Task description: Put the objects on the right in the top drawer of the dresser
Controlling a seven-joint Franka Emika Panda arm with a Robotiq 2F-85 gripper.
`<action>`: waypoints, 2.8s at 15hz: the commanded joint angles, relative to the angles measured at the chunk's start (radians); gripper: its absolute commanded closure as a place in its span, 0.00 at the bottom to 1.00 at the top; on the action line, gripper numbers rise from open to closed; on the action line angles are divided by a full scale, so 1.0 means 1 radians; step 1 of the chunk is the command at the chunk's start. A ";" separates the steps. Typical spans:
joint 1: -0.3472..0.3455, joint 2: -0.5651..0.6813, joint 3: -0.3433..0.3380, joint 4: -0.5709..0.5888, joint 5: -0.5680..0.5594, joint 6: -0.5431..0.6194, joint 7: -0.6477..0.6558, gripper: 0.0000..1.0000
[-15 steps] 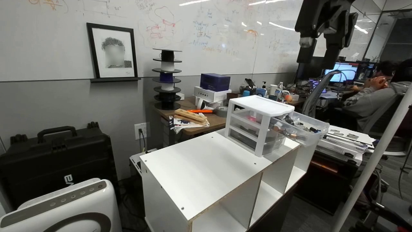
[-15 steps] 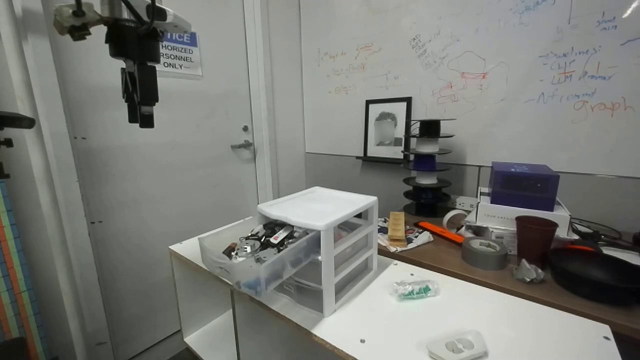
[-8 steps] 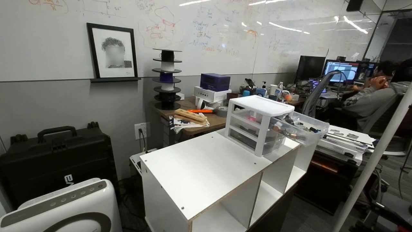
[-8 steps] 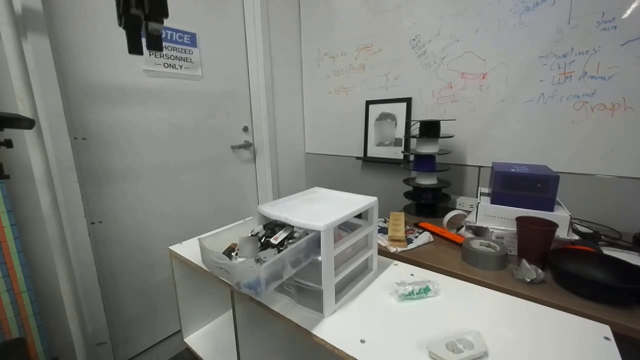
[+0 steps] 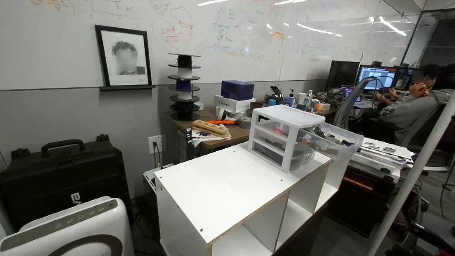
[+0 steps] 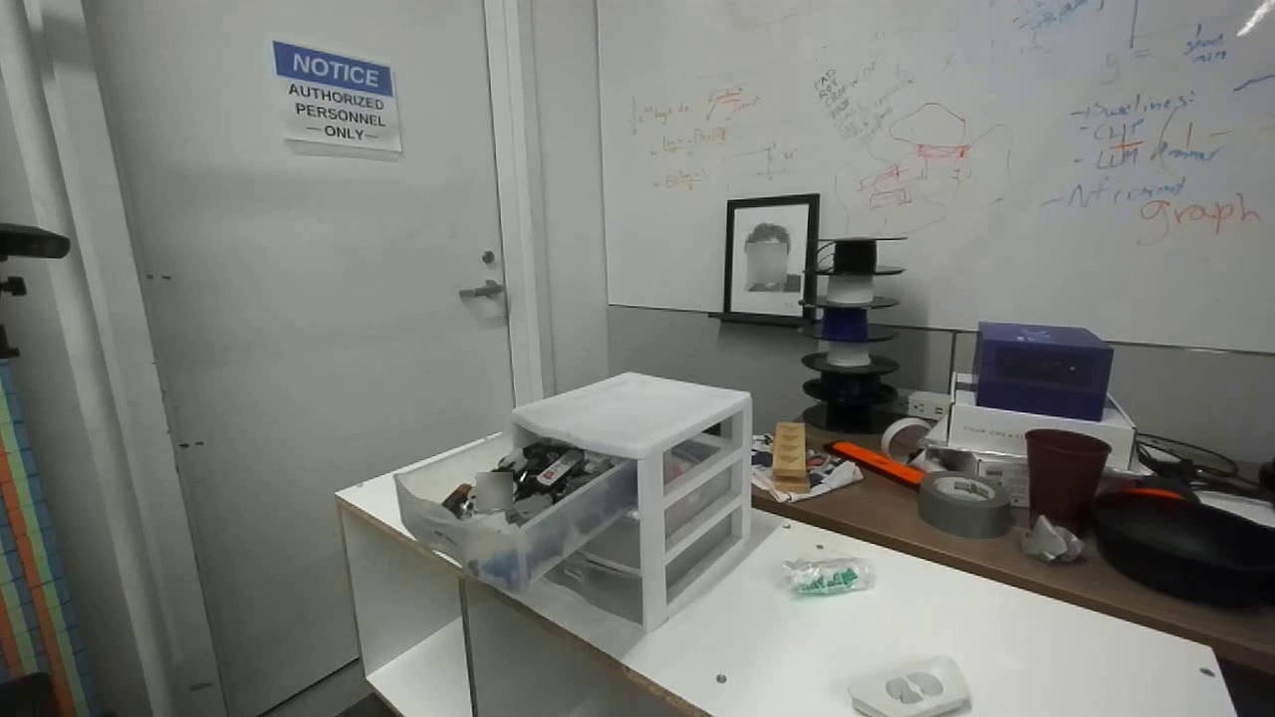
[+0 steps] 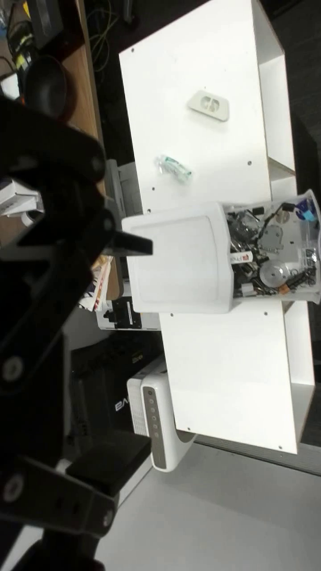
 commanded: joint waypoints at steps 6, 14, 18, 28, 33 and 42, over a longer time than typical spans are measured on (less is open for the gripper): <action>-0.096 0.177 -0.106 0.134 0.011 0.013 -0.139 0.00; -0.118 0.238 -0.118 0.183 0.020 0.014 -0.165 0.00; -0.118 0.238 -0.118 0.183 0.020 0.014 -0.165 0.00; -0.131 0.261 -0.127 0.196 0.024 0.064 -0.160 0.00; -0.205 0.374 -0.173 0.207 0.036 0.176 -0.196 0.00; -0.361 0.648 -0.159 0.174 0.193 0.449 -0.281 0.00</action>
